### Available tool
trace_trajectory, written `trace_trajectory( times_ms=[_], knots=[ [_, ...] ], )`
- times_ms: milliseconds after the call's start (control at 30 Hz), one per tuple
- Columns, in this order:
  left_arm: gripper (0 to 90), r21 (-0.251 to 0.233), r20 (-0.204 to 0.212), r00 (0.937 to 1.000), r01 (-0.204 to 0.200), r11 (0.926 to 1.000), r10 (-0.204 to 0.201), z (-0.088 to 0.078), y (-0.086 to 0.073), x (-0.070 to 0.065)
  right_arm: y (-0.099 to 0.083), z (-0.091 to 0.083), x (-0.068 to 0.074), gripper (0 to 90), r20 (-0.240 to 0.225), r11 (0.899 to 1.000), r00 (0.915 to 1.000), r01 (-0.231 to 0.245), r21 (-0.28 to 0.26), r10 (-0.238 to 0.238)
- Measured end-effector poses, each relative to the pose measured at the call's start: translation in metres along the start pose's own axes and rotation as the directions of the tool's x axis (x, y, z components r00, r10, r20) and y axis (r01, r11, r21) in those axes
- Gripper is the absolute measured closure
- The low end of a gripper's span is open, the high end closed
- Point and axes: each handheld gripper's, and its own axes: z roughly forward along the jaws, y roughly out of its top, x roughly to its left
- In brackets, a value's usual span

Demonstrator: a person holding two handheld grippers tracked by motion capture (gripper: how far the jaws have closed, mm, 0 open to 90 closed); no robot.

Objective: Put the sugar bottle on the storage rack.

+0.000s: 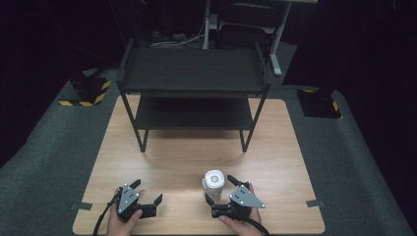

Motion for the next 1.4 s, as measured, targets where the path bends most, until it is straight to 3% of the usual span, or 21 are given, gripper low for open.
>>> trace_trajectory(
  times_ms=[300,533,1000,1400],
  knots=[
    [0.5,-0.002,0.001,1.0,-0.001,1.0,0.001,-0.001,0.0,0.0,-0.015,0.015,0.023,19.8,0.099,0.999,0.9951,0.004,-0.041,0.0],
    [0.5,-0.003,0.001,1.0,-0.002,1.0,0.002,-0.001,-0.001,0.0,-0.019,0.016,0.031,28.8,0.119,0.998,0.9929,0.0,-0.069,0.008],
    [0.5,-0.001,-0.006,1.0,-0.003,1.0,0.003,0.0,0.0,-0.001,-0.017,0.015,0.034,29.6,0.13,0.998,0.9914,-0.004,-0.067,0.013],
    [0.5,0.009,-0.003,0.9999,-0.011,0.9999,0.011,0.0,0.001,-0.001,0.003,0.011,0.025,29.7,0.137,0.998,0.9902,-0.019,-0.056,0.026]
  ],
)
